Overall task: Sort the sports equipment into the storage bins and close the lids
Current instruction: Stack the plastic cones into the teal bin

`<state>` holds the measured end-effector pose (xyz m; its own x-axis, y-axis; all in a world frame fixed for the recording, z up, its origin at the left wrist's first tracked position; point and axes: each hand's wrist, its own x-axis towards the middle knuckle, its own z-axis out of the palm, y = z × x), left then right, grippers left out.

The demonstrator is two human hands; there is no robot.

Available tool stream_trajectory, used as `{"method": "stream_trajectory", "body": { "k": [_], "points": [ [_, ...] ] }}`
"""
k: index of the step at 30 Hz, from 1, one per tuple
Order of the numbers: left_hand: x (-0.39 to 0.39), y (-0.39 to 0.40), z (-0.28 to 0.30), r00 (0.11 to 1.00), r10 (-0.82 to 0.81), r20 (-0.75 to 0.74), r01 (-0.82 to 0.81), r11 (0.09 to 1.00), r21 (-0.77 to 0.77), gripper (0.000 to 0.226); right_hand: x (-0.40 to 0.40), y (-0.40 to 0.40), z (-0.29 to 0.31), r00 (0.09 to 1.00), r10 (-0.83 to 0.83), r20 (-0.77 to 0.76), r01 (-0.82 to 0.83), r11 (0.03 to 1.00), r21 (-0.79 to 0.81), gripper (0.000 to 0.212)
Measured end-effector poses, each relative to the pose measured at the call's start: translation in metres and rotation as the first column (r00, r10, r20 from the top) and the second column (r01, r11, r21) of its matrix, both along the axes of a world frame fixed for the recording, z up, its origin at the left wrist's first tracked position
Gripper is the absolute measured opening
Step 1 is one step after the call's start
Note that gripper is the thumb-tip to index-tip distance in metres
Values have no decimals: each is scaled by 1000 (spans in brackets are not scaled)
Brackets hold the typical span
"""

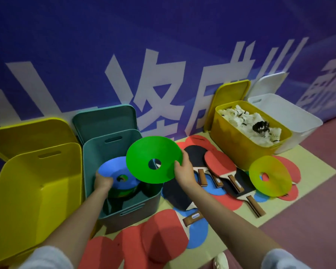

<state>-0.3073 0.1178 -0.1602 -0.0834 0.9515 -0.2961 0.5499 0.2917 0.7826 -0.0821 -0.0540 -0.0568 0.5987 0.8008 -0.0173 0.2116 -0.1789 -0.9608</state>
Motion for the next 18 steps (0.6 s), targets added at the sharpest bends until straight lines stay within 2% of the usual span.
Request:
{"method": "stream_trajectory", "body": {
  "k": [4, 8, 10, 12, 14, 16, 18],
  "points": [
    [-5, -2, 0, 986, -113, -125, 116, 993, 14, 51, -10, -4, 1, 997, 15, 73, -15, 1000, -4, 53],
    [-7, -1, 5, 895, -216, -390, 284, 950, 126, 48, -21, 0, 1, 986, 98, 138, -89, 994, -67, 54],
    [-11, 2, -1, 870, -227, -438, 311, 941, 130, 51, -25, 4, 0, 980, 120, 159, -109, 991, -78, 53],
    [-12, 1, 1, 877, -219, -428, 292, 950, 114, 54, -28, 7, -1, 979, 119, 164, -107, 991, -77, 52],
    [-7, -1, 15, 929, -148, -339, 215, 962, 168, 53, -27, 8, -2, 980, 115, 164, -103, 991, -83, 52],
    [-2, -5, 38, 973, -98, -211, 159, 941, 298, 51, -25, 9, -3, 978, 115, 177, -100, 991, -90, 52],
    [-3, -10, 58, 981, -106, -164, 167, 890, 424, 47, -26, 14, -1, 967, 127, 223, -110, 990, -85, 54]
  ]
}}
